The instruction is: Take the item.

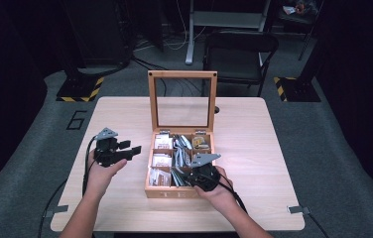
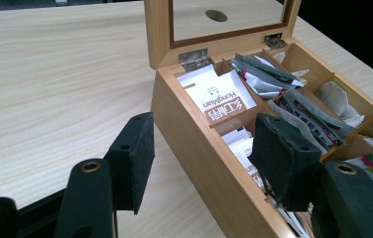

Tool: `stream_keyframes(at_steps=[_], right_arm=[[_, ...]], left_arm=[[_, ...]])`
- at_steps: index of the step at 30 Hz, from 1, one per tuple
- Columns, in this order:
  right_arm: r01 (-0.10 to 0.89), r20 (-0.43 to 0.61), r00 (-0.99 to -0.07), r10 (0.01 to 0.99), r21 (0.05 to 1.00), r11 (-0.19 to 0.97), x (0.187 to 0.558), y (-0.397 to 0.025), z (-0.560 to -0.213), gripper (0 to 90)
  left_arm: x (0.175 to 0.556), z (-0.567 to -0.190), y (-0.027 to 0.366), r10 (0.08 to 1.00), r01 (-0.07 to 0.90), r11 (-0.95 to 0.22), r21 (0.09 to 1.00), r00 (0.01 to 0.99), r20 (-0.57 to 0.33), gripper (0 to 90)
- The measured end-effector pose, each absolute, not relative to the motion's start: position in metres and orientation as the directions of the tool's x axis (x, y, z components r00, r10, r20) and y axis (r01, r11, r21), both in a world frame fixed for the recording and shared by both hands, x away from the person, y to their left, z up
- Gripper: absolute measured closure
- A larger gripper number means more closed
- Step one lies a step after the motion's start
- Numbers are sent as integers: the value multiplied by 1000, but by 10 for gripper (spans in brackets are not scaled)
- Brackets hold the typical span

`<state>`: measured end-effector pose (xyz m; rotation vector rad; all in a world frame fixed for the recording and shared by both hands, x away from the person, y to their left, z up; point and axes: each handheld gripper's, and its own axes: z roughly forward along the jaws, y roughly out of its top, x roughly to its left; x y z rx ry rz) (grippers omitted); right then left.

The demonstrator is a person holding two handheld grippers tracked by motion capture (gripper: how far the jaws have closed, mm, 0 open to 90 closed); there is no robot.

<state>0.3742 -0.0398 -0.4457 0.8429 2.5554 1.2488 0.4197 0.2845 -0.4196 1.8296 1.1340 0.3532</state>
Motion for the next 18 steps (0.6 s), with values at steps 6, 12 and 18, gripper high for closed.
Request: stream_keyframes(at_steps=[6,12,18], right_arm=[[409,115,-828,549,794,450,374,-47,-430,900],[399,122,-829,545,813,425,370,-53,-413,900],[382,120,-829,546,835,396,368,-63,-398,900]], left_arm=[[420,-420,284,818,554,-154,818,536,-209,421],[420,-420,284,819,555,-154,818,535,-209,420],[421,-419,285,822,559,-122,820,521,-233,421]])
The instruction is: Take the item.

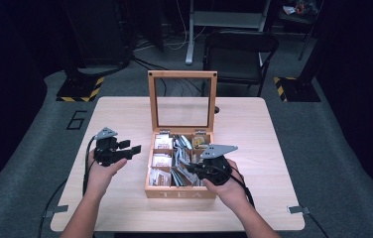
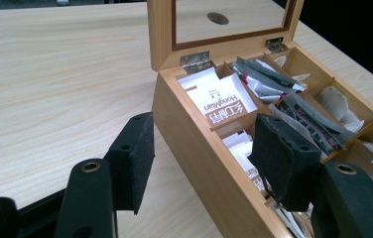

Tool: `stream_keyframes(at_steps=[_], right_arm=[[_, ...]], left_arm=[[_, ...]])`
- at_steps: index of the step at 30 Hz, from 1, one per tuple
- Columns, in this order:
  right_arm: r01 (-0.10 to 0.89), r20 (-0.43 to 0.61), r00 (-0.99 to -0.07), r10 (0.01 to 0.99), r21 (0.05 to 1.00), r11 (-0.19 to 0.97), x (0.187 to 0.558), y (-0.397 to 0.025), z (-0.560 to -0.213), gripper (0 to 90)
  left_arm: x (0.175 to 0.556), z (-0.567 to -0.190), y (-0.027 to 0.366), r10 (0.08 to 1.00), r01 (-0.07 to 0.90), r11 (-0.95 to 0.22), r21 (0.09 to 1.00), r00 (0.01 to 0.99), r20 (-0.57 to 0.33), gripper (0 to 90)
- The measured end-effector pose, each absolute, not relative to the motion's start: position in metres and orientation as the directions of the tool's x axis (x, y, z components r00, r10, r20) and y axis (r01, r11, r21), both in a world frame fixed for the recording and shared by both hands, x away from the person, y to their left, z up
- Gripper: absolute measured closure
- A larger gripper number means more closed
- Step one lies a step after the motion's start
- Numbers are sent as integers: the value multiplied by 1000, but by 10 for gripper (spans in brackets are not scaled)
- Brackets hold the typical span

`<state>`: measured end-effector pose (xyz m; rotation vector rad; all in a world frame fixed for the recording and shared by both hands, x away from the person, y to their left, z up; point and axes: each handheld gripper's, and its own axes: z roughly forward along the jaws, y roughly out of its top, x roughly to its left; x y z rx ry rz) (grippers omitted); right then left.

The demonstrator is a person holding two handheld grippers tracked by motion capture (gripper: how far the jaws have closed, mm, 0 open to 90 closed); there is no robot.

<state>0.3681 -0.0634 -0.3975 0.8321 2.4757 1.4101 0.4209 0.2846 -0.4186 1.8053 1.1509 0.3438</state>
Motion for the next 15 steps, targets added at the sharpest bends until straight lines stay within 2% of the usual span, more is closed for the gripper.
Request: stream_keyframes(at_steps=[7,15], right_arm=[[383,111,-800,590,851,359,372,-84,-385,900],[421,131,-765,630,842,336,380,-100,-386,900]], left_arm=[[421,-418,286,826,560,-122,819,515,-229,421],[420,-420,289,828,562,-128,817,514,-224,421]])
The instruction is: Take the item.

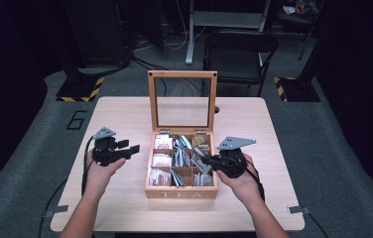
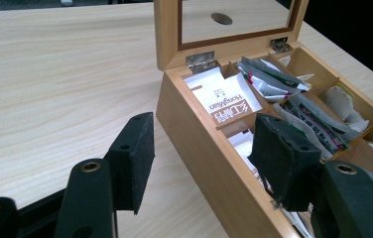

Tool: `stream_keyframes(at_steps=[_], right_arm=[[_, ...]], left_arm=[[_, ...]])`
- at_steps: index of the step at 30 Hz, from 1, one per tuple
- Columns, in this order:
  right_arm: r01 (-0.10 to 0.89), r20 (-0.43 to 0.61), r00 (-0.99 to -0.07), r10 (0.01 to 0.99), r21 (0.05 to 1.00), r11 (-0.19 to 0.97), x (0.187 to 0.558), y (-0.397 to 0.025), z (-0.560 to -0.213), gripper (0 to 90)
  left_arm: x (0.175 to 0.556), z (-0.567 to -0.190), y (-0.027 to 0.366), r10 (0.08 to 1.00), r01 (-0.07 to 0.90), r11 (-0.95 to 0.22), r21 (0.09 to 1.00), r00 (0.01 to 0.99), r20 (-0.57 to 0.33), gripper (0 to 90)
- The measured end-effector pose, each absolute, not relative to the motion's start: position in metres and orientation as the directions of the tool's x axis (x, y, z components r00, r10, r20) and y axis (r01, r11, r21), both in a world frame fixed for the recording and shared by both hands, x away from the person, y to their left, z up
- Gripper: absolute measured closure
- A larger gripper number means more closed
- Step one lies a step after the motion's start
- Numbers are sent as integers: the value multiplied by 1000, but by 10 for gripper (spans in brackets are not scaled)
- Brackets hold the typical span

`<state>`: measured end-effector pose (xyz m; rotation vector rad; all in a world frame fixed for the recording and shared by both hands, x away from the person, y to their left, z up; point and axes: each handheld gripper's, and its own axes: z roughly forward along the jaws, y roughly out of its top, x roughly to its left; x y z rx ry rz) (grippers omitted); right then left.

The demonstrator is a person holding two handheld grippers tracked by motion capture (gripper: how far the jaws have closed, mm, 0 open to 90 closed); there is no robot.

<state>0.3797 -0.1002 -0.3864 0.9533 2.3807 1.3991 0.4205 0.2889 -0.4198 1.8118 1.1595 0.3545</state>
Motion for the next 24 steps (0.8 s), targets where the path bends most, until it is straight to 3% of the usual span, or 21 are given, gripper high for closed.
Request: stream_keyframes(at_steps=[24], right_arm=[[459,131,-682,720,842,282,397,-135,-386,900]], left_arm=[[421,-420,292,826,559,-130,819,518,-223,421]])
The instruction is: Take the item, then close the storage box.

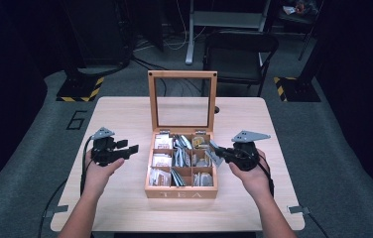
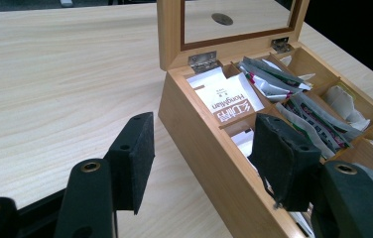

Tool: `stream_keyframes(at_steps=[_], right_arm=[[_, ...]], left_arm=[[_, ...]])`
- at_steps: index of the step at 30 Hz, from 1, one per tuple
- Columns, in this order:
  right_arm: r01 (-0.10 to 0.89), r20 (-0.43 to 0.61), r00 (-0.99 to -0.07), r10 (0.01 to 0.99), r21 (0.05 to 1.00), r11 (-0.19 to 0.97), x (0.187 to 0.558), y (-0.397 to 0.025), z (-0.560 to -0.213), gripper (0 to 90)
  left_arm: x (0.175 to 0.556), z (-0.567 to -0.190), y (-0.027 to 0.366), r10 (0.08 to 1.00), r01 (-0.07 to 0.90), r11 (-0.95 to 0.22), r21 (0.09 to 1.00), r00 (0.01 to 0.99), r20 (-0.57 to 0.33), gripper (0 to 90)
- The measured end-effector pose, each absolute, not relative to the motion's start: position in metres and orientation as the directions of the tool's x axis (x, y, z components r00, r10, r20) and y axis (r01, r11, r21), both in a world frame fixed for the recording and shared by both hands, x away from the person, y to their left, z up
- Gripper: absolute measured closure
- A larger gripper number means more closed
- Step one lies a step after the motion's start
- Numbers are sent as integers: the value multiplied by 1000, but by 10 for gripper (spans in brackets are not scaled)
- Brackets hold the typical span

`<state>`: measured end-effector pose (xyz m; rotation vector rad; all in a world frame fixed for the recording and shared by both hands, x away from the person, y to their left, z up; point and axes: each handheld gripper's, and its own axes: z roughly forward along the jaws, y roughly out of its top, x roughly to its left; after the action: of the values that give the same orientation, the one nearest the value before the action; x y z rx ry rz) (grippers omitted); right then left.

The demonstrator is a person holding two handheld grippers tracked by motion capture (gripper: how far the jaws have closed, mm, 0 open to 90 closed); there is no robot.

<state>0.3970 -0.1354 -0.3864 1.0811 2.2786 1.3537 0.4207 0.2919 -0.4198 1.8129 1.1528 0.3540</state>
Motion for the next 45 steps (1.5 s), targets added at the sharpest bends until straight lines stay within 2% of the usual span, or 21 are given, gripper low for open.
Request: stream_keyframes(at_steps=[21,31,45], right_arm=[[508,108,-561,821,828,238,415,-173,-404,899],[575,122,-490,863,789,216,426,-191,-436,898],[629,146,-454,879,751,200,437,-200,-463,895]], left_arm=[[417,-420,298,840,565,-115,817,495,-223,421],[418,-420,297,839,564,-120,817,497,-220,421],[418,-422,296,840,568,-122,814,496,-220,421]])
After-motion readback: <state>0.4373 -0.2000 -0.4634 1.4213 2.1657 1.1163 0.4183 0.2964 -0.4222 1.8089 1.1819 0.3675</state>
